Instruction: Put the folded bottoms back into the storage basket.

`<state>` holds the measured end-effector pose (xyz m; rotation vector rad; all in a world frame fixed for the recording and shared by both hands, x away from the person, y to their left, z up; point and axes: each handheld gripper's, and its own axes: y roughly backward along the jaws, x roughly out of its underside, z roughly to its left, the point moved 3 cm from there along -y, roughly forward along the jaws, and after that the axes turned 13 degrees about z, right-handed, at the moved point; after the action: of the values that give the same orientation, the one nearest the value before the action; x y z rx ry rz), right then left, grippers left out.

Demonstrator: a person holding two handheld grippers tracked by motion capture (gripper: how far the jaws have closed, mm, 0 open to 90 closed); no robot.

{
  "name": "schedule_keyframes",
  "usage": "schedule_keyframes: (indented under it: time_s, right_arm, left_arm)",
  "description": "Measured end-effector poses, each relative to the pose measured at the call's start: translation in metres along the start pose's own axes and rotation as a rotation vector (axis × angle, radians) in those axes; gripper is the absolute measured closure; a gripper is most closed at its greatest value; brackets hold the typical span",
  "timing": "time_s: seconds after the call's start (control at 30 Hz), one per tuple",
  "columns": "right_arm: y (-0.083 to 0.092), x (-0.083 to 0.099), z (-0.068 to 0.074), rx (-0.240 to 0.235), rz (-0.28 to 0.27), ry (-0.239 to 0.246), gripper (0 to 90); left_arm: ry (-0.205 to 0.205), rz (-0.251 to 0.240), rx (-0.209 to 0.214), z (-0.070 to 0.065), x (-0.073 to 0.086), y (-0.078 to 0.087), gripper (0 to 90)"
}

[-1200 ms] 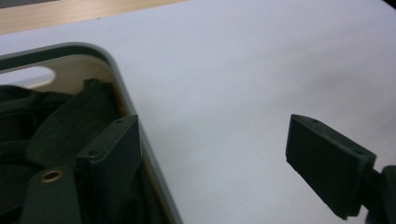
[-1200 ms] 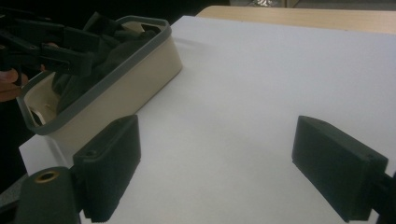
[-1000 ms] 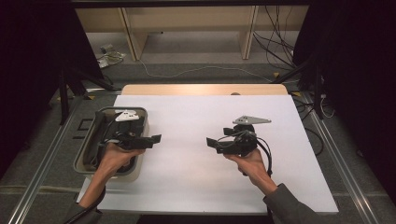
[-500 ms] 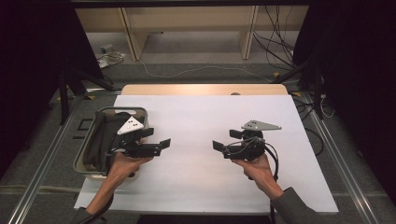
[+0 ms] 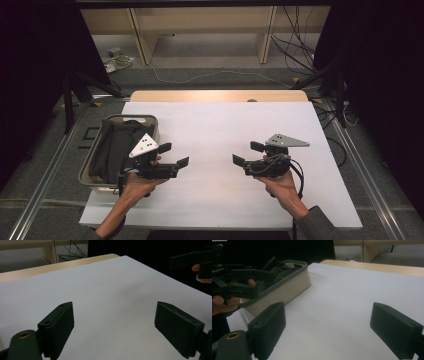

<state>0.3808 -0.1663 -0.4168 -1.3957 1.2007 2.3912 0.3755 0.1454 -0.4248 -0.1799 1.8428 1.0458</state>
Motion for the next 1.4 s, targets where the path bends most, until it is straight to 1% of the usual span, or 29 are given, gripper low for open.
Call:
schedule_keyframes:
  time_s: [0.1, 0.2, 0.33, 0.37, 0.43, 0.53, 0.63, 0.67, 0.73, 0.8, 0.9, 1.0, 1.07, 1.17, 1.27, 1.4]
  right_arm:
    - [0.002, 0.002, 0.001, 0.001, -0.008, 0.01, 13.9]
    - [0.004, 0.005, 0.002, 0.003, -0.015, 0.013, 14.1]
    - [0.008, 0.009, 0.003, 0.01, -0.029, 0.019, 14.6]
    - [0.008, 0.01, 0.004, 0.012, -0.031, 0.02, 14.6]
    - [0.01, 0.011, 0.004, 0.011, -0.039, 0.029, 14.6]
    - [0.013, 0.014, 0.005, 0.012, -0.044, 0.035, 14.3]
    - [0.016, 0.019, 0.005, 0.013, -0.048, 0.04, 13.6]
    - [0.017, 0.02, 0.005, 0.017, -0.048, 0.041, 13.5]
    - [0.02, 0.023, 0.005, 0.024, -0.059, 0.046, 12.8]
    - [0.022, 0.025, 0.005, 0.029, -0.06, 0.048, 11.0]
    - [0.024, 0.03, 0.006, 0.049, -0.059, 0.064, 9.0]
    - [0.025, 0.033, 0.007, 0.069, -0.058, 0.09, 6.7]
    - [0.027, 0.035, 0.008, 0.078, -0.062, 0.096, 5.0]
    - [0.029, 0.037, 0.007, 0.09, -0.066, 0.096, 4.6]
    - [0.03, 0.04, 0.005, 0.099, -0.066, 0.094, 4.6]
    - [0.032, 0.042, 0.002, 0.108, -0.062, 0.094, 3.9]
  left_arm:
    - [0.001, -0.019, 0.001, -0.002, 0.002, 0.001, 15.7]
    - [-0.017, -0.019, -0.006, -0.004, 0.007, 0.0, 15.8]
    - [-0.034, -0.032, 0.014, -0.008, 0.011, 0.001, 15.7]
    - [-0.047, -0.032, 0.014, -0.01, 0.011, 0.001, 15.7]
    - [-0.063, -0.042, 0.014, -0.012, 0.012, 0.003, 15.5]
    - [-0.072, -0.073, 0.018, -0.013, 0.013, 0.008, 15.3]
    - [-0.077, -0.084, 0.024, -0.013, 0.016, 0.011, 14.5]
    - [-0.086, -0.079, 0.02, -0.013, 0.017, 0.011, 14.0]
    - [-0.092, -0.073, 0.025, -0.014, 0.018, 0.012, 12.5]
    - [-0.101, -0.084, 0.036, -0.015, 0.018, 0.014, 9.8]
    - [-0.106, -0.088, 0.03, -0.017, 0.019, 0.016, 8.4]
    - [-0.116, -0.076, 0.026, -0.018, 0.022, 0.017, 7.3]
    - [-0.121, -0.07, 0.022, -0.019, 0.023, 0.018, 6.9]
    - [-0.118, -0.064, 0.022, -0.019, 0.025, 0.019, 6.6]
    - [-0.125, -0.061, 0.018, -0.018, 0.027, 0.019, 6.4]
    - [-0.132, -0.044, 0.012, -0.015, 0.031, 0.018, 6.3]
